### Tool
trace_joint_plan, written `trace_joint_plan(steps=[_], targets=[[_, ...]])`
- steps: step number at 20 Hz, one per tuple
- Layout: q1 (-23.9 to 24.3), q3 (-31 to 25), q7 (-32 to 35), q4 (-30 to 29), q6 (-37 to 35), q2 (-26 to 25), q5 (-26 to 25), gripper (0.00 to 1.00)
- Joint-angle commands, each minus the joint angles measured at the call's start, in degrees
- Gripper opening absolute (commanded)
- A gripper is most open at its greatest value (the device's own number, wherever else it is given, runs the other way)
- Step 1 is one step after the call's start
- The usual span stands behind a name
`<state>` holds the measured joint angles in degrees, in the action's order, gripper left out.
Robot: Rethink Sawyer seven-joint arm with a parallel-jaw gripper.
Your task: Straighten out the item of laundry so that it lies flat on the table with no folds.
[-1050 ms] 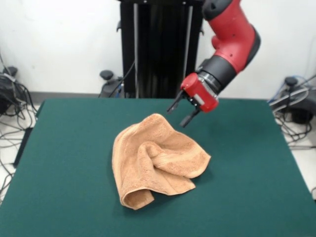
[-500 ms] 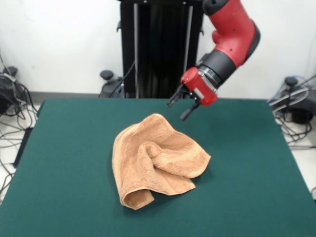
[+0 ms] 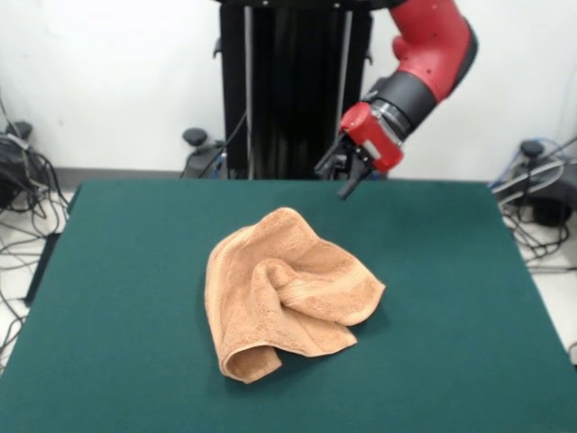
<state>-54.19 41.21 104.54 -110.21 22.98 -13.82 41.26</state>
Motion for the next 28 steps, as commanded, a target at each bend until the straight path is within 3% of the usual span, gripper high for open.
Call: trace_joint_plan(steps=[1, 13, 22, 28], targets=[[-1.0, -11.76, 13.18, 4.76, 2.92, -4.35, 2.75, 1.0], [-0.84, -11.55, 12.45, 8.25, 4.28, -10.13, 7.39, 1.0], [1.26, -9.83, 12.6, 7.28, 4.17, -8.08, 6.33, 1.0], [0.3, -9.28, 10.33, 10.44, 2.31, -10.09, 12.24, 1.0]])
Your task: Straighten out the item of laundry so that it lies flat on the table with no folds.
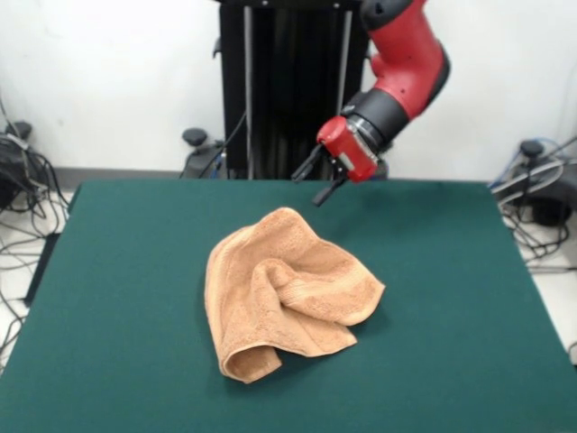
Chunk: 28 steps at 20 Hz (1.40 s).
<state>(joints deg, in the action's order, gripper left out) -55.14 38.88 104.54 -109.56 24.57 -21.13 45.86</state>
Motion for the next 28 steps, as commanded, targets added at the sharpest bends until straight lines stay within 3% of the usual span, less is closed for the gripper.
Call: trace_joint_plan(steps=[1, 14, 28], targets=[[1.13, -6.95, 10.03, 10.1, 0.61, -2.95, 8.59, 1.0], [1.44, -6.28, 6.76, 13.02, 0.0, -5.7, 14.28, 1.0], [3.82, -5.23, 8.0, 13.94, 2.35, -6.68, 9.65, 1.0]])
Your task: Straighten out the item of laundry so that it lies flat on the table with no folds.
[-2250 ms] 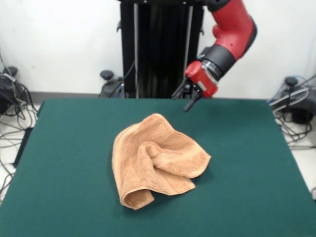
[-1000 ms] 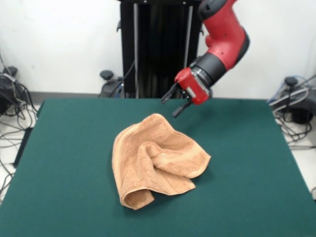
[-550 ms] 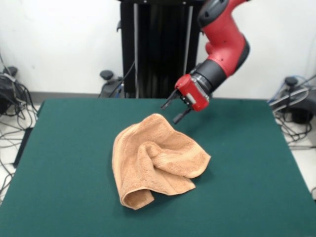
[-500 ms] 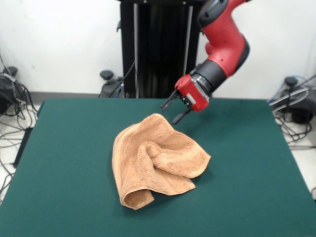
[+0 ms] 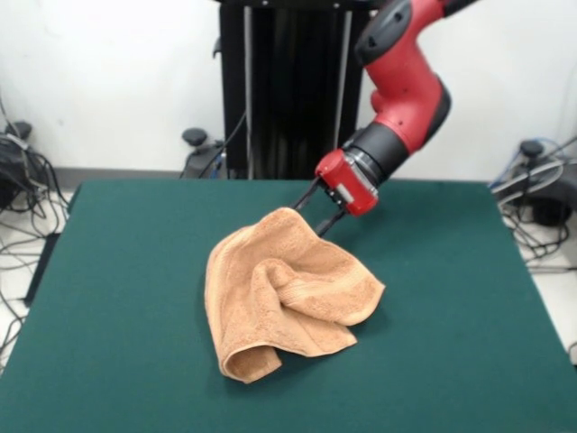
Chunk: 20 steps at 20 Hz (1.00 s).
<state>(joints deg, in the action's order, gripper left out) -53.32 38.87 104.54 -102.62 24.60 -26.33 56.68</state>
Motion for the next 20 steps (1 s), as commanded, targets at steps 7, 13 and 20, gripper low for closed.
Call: trace_joint_plan(steps=[7, 13, 20], targets=[[1.6, -5.31, 7.84, 6.56, 1.73, -1.08, -0.9, 1.0], [0.81, -6.56, 8.89, 3.46, -0.16, 2.63, -4.15, 1.0], [1.9, -6.32, 8.87, 3.26, 0.4, 3.26, -6.15, 1.0]])
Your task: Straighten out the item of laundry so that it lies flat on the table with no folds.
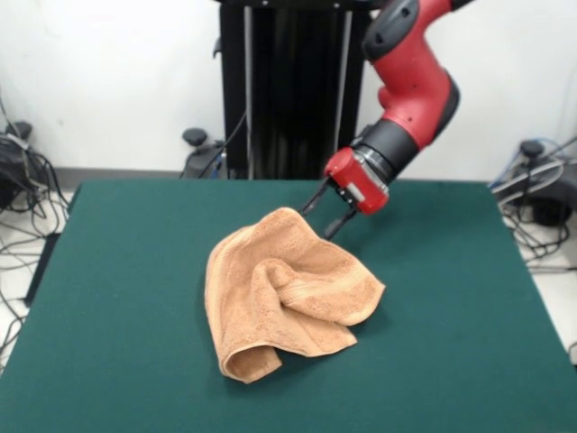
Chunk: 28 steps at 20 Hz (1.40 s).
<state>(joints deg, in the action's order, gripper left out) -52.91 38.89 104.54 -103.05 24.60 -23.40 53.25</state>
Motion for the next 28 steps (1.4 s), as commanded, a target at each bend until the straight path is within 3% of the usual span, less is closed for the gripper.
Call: trace_joint_plan(steps=[1, 12, 28], targets=[[1.5, -6.28, 8.82, 3.63, 0.45, 0.32, -2.77, 1.0], [2.18, -4.1, 7.6, 3.83, 1.94, -1.71, -2.34, 1.0], [3.58, -3.05, 8.04, 1.83, 2.78, -1.22, -6.16, 1.0]])
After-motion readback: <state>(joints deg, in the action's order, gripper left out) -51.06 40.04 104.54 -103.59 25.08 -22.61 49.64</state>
